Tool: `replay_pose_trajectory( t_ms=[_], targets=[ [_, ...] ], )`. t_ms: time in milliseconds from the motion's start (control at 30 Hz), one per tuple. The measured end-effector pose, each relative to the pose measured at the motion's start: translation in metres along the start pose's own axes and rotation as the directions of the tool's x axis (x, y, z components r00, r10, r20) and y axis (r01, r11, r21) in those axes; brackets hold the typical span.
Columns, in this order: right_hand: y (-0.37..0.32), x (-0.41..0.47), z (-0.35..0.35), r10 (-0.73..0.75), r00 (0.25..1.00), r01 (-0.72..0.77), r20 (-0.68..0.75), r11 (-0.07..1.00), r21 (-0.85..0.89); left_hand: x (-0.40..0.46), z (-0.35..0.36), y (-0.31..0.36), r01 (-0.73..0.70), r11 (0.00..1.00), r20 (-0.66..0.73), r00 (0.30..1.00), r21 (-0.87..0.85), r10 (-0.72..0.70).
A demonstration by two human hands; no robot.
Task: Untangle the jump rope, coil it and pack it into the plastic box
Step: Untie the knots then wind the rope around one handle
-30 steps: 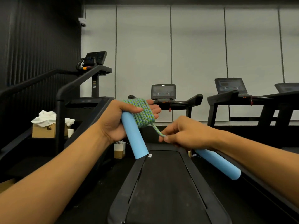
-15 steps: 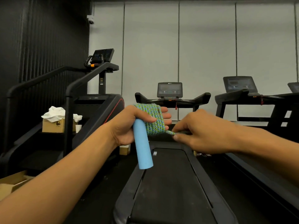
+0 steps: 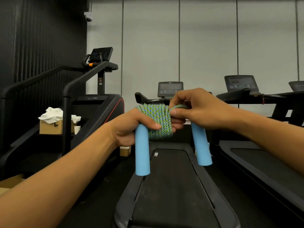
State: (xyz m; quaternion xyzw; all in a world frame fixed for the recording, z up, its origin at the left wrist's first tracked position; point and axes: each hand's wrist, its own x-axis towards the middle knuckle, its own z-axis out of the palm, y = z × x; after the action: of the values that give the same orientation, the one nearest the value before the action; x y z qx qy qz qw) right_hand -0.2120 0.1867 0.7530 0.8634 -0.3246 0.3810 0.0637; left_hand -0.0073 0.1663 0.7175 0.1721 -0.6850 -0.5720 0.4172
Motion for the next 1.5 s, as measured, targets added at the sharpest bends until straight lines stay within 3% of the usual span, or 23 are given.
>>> replay_pose_trajectory(
  t_ms=[233, 333, 467, 833, 933, 1100, 1200, 1333, 1500],
  targets=[
    [0.007, 0.004, 0.004, 0.13, 0.991, -0.104, -0.043, 0.92, 0.377, 0.001, 0.005, 0.005, -0.013, 1.0, 0.077, 0.997, 0.023, 0.011],
    [0.006, 0.006, 0.007, 0.166, 0.985, -0.156, 0.044, 0.757, 0.634, 0.001, 0.009, 0.0, 0.001, 0.998, 0.215, 0.977, 0.056, -0.013],
    [0.004, 0.008, 0.016, 0.111, 0.969, -0.245, 0.219, 0.497, 0.833, 0.006, 0.015, -0.006, -0.016, 0.999, 0.344, 0.939, 0.029, 0.005],
    [0.008, 0.002, 0.025, -0.02, 0.939, -0.334, 0.343, 0.174, 0.926, 0.008, 0.012, -0.004, -0.096, 0.984, 0.332, 0.932, -0.153, 0.142],
    [0.007, 0.003, 0.03, -0.062, 0.935, -0.337, 0.349, 0.145, 0.93, 0.012, 0.011, -0.007, -0.102, 0.966, 0.347, 0.92, -0.236, 0.182],
    [0.002, 0.001, 0.037, -0.005, 0.947, -0.319, 0.321, 0.091, 0.943, 0.018, 0.007, -0.016, -0.042, 0.94, 0.396, 0.9, -0.34, 0.183],
    [0.002, 0.0, 0.037, -0.013, 0.938, -0.341, 0.345, 0.125, 0.932, 0.02, 0.004, -0.02, -0.031, 0.938, 0.427, 0.885, -0.345, 0.186],
    [0.009, -0.002, 0.036, -0.064, 0.93, -0.334, 0.361, 0.257, 0.907, 0.02, -0.001, -0.022, -0.016, 0.973, 0.422, 0.899, -0.232, 0.115],
    [0.016, -0.004, 0.037, -0.164, 0.901, -0.365, 0.402, 0.213, 0.906, 0.019, -0.001, -0.027, -0.046, 0.985, 0.383, 0.917, -0.165, 0.107]
  ],
)
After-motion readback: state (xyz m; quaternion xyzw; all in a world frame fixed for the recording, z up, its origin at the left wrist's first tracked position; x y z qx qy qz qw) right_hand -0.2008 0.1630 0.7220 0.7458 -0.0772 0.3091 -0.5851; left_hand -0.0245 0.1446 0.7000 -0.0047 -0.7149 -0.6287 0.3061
